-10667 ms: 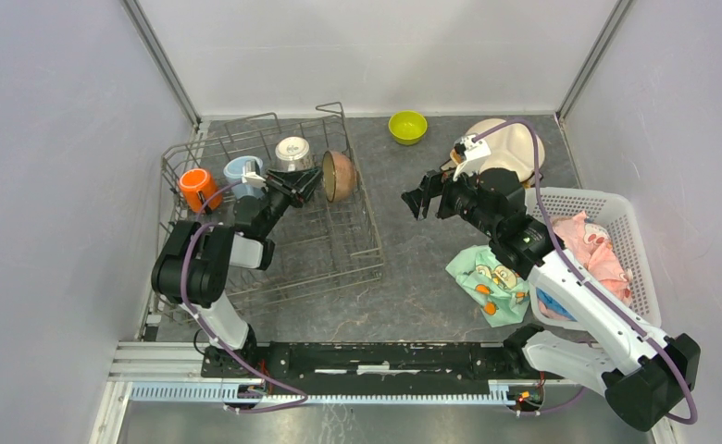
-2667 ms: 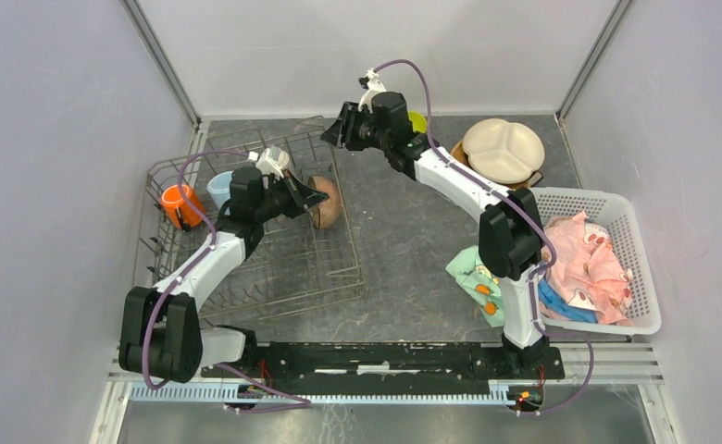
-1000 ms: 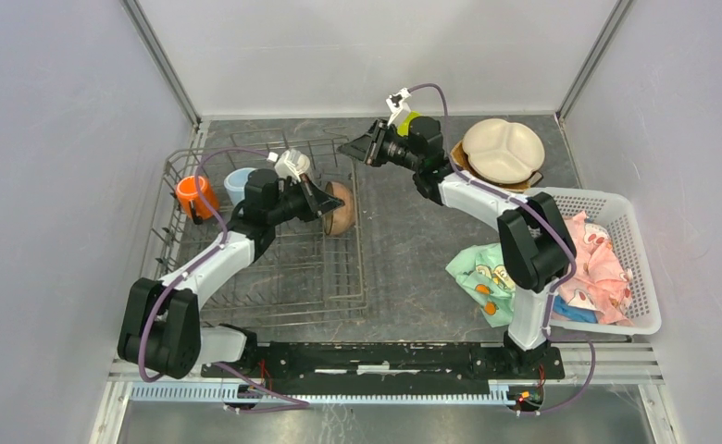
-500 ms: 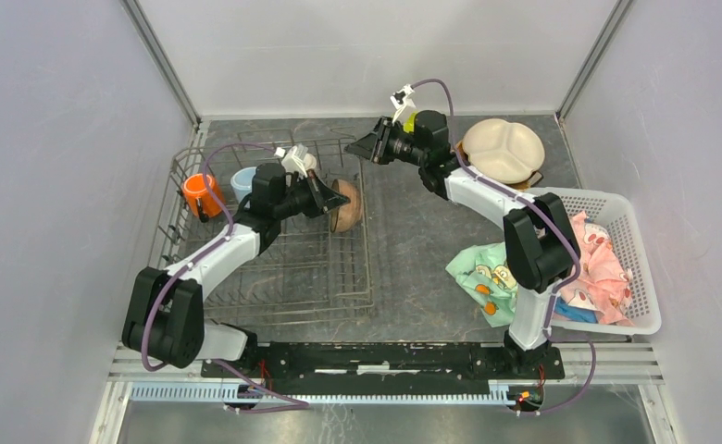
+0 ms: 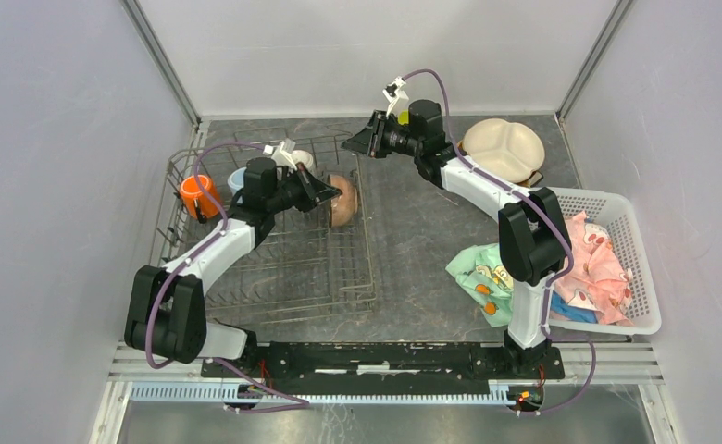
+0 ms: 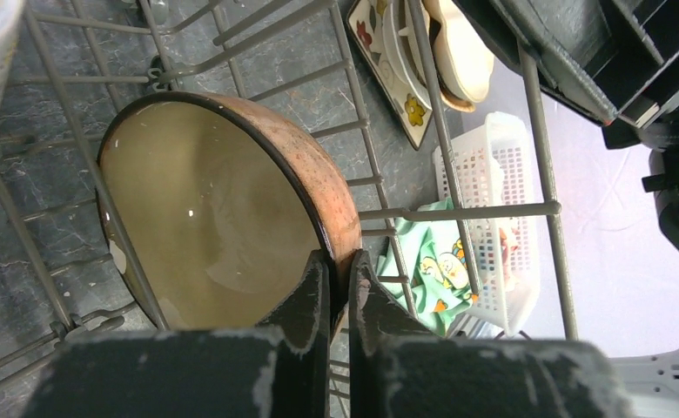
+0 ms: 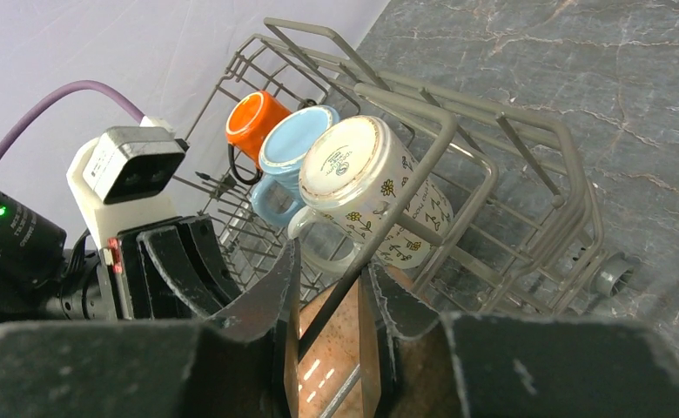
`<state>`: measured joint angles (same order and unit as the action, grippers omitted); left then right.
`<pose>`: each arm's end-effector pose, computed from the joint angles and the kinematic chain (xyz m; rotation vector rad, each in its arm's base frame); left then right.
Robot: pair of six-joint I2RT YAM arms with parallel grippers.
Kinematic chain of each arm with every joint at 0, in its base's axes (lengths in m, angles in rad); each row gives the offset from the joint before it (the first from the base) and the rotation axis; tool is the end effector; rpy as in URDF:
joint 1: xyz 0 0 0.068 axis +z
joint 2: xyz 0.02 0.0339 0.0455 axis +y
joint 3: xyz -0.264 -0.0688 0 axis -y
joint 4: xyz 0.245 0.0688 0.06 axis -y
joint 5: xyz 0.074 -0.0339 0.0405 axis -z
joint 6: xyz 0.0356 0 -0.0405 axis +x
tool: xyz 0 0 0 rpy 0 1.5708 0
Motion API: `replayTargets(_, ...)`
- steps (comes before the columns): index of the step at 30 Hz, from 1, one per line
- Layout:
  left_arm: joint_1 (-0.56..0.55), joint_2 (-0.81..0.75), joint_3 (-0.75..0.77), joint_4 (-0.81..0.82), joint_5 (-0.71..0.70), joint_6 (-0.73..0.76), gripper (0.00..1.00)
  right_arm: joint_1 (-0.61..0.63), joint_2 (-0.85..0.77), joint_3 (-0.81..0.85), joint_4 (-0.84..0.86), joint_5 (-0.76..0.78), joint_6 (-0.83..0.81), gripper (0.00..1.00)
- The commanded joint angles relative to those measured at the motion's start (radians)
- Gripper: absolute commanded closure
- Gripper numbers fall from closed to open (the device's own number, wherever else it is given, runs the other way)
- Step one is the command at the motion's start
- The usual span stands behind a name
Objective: Load the mixed dishes into the dish rack
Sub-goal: Turn the bowl upside down on the dish rack.
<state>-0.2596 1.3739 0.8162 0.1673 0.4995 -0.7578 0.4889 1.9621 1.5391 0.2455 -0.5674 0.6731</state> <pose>0.2907 -0.0949 0.2536 -0.1671 2.0878 -1.1335 0.4069 0.2382 0.2933 -0.2815 1.8992 1.3111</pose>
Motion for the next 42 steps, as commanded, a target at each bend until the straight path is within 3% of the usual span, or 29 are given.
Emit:
replayTargets(1, 0.102, -0.051, -0.004, 0.018, -0.106, -0.01, 0.97, -0.039, 0.018, 0.027, 0.081, -0.028, -0.327, 0.96)
replayTargets(16, 0.181, -0.028, -0.027, -0.134, -0.145, 0.112, 0.78, -0.042, -0.007, -0.005, 0.071, -0.011, -0.342, 0.96)
replayTargets(25, 0.18, -0.011, -0.009, -0.198, -0.203, 0.172, 0.74, -0.041, -0.023, -0.016, 0.068, -0.003, -0.343, 0.96)
replayTargets(33, 0.179, 0.014, 0.007, -0.235, -0.204, 0.211, 0.8, -0.041, -0.017, -0.016, 0.084, -0.007, -0.329, 0.96)
replayTargets(42, 0.18, -0.047, 0.023, -0.169, -0.092, 0.202, 0.69, -0.04, -0.013, -0.008, 0.09, -0.004, -0.311, 0.93)
